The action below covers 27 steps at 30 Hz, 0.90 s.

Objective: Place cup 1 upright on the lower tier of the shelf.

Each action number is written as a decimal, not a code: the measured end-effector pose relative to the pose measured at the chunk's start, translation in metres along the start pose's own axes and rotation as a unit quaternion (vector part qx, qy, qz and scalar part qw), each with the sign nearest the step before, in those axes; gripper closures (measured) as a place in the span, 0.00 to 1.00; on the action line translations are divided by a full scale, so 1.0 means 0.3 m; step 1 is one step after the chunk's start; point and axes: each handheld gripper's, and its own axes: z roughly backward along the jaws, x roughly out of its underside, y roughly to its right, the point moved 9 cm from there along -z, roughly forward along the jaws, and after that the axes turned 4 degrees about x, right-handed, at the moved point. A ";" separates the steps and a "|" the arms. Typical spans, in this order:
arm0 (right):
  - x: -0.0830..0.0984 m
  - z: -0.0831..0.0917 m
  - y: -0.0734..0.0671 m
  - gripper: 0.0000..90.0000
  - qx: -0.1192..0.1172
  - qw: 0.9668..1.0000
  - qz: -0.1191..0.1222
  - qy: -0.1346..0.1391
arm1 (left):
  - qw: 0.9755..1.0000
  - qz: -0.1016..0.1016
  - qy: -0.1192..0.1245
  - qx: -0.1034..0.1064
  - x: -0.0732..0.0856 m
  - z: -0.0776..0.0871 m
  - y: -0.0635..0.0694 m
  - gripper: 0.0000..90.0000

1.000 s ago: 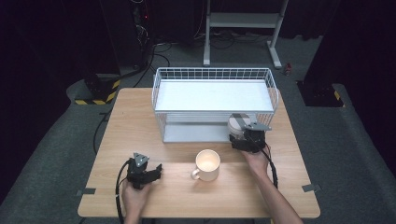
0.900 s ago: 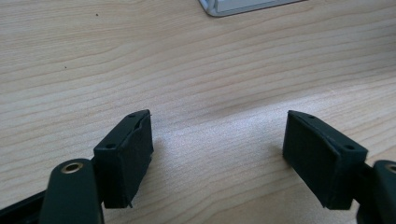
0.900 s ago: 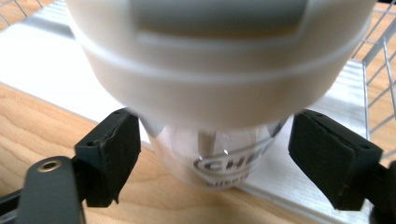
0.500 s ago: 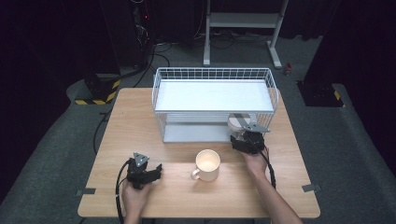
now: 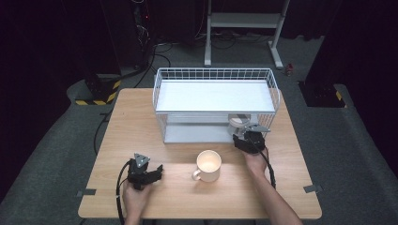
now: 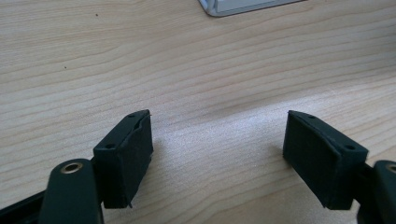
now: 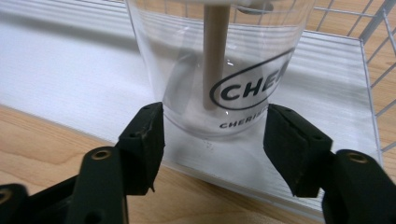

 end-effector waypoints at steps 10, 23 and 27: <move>-0.031 -0.021 0.009 0.53 0.015 1.000 0.007 -0.003 | 1.000 0.000 0.000 0.000 0.000 0.000 0.000 0.27; -0.059 -0.051 0.006 0.66 0.019 1.000 -0.009 -0.008 | 1.000 0.000 0.000 0.001 0.000 0.000 0.000 0.27; -0.055 -0.063 0.009 0.69 0.020 1.000 -0.008 -0.010 | 1.000 0.000 0.000 0.001 0.000 0.000 0.000 0.27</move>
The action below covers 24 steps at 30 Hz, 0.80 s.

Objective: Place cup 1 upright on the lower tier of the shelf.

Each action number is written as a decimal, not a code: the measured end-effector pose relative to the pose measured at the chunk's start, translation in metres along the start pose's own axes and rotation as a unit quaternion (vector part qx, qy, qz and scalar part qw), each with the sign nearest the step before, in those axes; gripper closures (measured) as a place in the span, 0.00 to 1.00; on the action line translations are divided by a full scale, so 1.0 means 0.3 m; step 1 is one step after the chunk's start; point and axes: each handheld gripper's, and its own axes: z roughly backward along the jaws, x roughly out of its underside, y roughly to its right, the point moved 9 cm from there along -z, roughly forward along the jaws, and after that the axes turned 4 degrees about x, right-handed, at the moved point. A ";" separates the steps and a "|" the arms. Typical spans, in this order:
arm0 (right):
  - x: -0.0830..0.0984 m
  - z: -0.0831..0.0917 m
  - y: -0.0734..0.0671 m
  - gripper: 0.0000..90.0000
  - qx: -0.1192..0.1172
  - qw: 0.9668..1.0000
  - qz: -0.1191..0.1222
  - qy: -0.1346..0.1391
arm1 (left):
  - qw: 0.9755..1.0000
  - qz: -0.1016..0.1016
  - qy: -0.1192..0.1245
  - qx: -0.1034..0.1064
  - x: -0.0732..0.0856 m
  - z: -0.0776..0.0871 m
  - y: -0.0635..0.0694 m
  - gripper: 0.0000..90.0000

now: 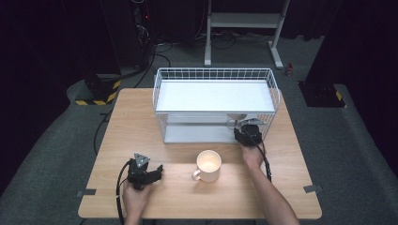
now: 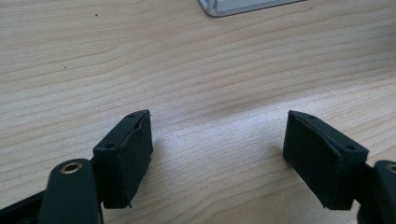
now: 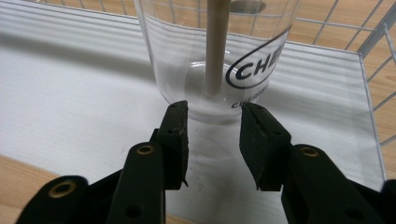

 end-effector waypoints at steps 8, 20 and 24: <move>-0.026 -0.017 0.003 0.74 0.006 1.000 0.005 -0.005 | 1.000 0.000 0.000 0.000 0.000 0.000 0.000 0.27; -0.014 0.032 -0.008 0.50 -0.027 1.000 0.001 0.009 | 1.000 0.000 0.000 0.000 0.000 0.000 0.000 0.27; -0.015 0.062 -0.004 0.45 -0.038 0.999 0.012 0.018 | 1.000 0.000 0.000 0.000 0.000 0.000 0.000 0.27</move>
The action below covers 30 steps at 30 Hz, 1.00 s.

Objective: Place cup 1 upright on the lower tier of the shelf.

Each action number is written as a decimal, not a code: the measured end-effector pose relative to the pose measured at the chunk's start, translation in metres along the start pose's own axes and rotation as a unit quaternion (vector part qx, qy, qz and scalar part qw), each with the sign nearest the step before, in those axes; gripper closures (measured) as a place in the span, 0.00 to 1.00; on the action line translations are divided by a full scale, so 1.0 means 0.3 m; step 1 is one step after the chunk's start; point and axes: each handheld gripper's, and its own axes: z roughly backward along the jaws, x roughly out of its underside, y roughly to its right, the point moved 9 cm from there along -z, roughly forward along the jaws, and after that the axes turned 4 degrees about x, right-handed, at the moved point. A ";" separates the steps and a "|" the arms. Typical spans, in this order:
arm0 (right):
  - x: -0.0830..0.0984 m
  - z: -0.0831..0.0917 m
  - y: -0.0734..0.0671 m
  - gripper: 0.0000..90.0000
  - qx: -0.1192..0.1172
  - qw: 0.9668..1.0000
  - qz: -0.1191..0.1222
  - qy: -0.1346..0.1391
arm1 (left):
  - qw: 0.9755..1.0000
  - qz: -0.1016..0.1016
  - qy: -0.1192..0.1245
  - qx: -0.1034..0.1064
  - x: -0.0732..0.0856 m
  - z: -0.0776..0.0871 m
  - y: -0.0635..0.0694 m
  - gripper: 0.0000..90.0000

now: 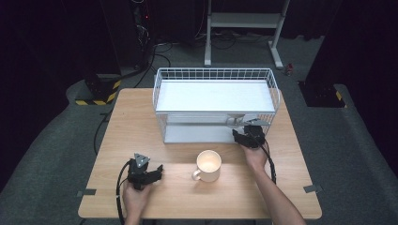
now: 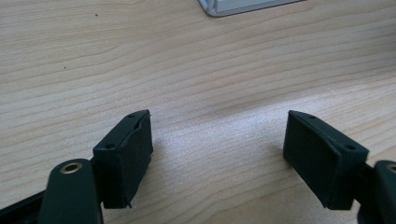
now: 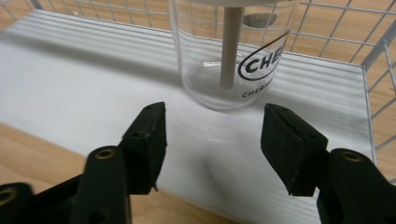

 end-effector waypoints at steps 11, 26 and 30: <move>0.016 0.091 -0.004 0.41 -0.029 0.999 -0.001 0.016 | 1.000 0.000 0.000 0.000 0.000 0.000 0.000 0.27; 0.015 0.175 0.011 0.40 -0.042 0.998 -0.005 0.038 | 1.000 0.000 0.000 0.000 0.000 0.000 0.000 0.27; 0.004 0.210 0.016 0.40 -0.046 0.998 -0.007 0.052 | 1.000 -0.001 -0.001 0.000 0.000 0.000 0.000 0.27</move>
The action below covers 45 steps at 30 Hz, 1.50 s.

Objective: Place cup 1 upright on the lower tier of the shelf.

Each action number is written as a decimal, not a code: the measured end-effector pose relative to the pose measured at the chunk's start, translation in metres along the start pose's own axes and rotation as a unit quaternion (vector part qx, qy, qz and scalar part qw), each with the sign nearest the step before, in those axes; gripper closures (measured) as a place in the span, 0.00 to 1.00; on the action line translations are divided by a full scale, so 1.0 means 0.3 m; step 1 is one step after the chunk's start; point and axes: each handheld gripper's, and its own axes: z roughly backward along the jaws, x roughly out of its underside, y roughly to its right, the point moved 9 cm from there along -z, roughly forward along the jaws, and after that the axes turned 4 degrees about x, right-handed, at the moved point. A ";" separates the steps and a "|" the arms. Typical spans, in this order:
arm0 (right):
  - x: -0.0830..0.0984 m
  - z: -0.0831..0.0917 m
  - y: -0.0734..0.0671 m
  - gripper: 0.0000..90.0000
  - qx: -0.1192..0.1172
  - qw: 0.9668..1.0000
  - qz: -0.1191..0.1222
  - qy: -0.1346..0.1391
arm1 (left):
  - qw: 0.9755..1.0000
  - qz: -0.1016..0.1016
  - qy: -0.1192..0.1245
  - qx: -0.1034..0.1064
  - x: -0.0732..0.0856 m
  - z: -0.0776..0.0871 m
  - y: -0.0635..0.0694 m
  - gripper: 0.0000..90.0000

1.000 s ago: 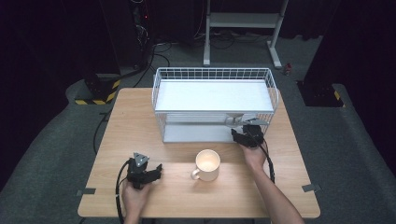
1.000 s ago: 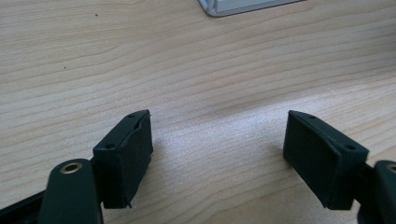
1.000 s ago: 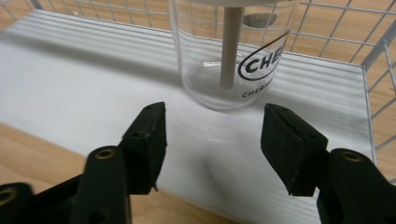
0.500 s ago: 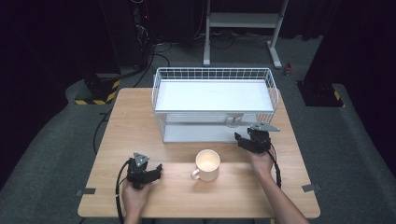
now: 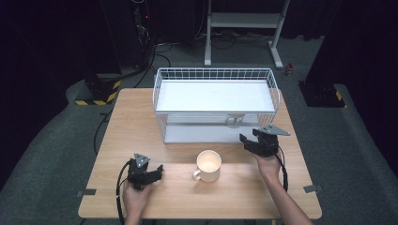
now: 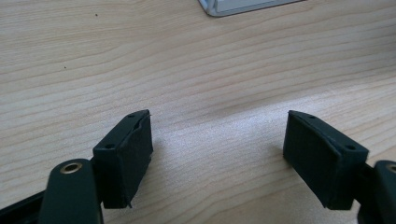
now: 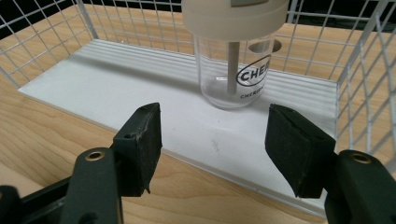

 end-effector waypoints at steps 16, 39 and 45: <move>-0.008 0.078 0.023 0.40 -0.003 1.000 -0.002 0.020 | 1.000 0.001 0.001 0.000 0.000 0.000 0.000 0.27; 0.025 0.178 0.084 0.40 0.005 0.999 -0.009 0.037 | 1.000 0.001 0.001 -0.001 0.000 0.000 0.000 0.27; 0.043 0.197 0.088 0.39 0.004 0.999 -0.011 0.036 | 1.000 0.000 0.000 0.000 0.000 0.000 0.000 0.27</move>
